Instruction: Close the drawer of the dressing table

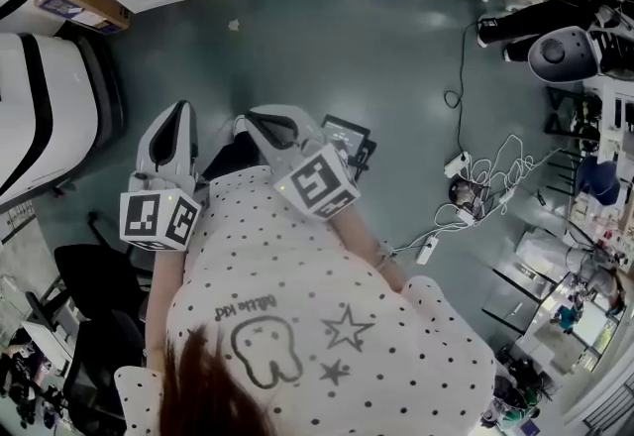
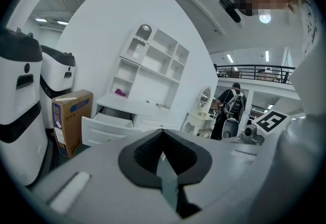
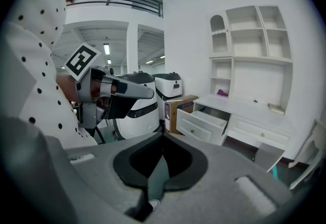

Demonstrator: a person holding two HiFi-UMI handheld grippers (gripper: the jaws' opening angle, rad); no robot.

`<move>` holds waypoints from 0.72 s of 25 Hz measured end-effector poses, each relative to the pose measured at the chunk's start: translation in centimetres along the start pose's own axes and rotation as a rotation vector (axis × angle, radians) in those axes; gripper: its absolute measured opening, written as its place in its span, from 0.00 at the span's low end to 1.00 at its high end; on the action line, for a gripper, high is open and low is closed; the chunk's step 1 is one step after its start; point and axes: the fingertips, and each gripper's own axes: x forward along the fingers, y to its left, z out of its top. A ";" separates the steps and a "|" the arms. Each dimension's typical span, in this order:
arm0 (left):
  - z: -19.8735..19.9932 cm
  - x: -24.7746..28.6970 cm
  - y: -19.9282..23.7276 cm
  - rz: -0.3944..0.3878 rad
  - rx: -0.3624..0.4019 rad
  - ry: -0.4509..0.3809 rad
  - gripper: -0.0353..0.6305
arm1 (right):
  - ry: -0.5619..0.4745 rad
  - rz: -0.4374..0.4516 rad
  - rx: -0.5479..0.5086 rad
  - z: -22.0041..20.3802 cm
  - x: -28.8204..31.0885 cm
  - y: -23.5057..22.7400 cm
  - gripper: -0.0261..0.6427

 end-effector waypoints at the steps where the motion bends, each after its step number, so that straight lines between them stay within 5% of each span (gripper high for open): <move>1: 0.0 0.2 0.4 -0.004 0.007 0.004 0.06 | -0.004 -0.013 0.003 0.2 0.4 -0.2 0.04; 9: 0.0 2.8 1.0 -0.056 0.063 0.079 0.05 | -0.024 -0.127 0.030 0.8 1.2 -2.6 0.04; 18: -0.7 4.2 2.0 -0.025 -0.019 0.069 0.05 | 0.009 -0.081 0.001 0.6 2.9 -3.4 0.04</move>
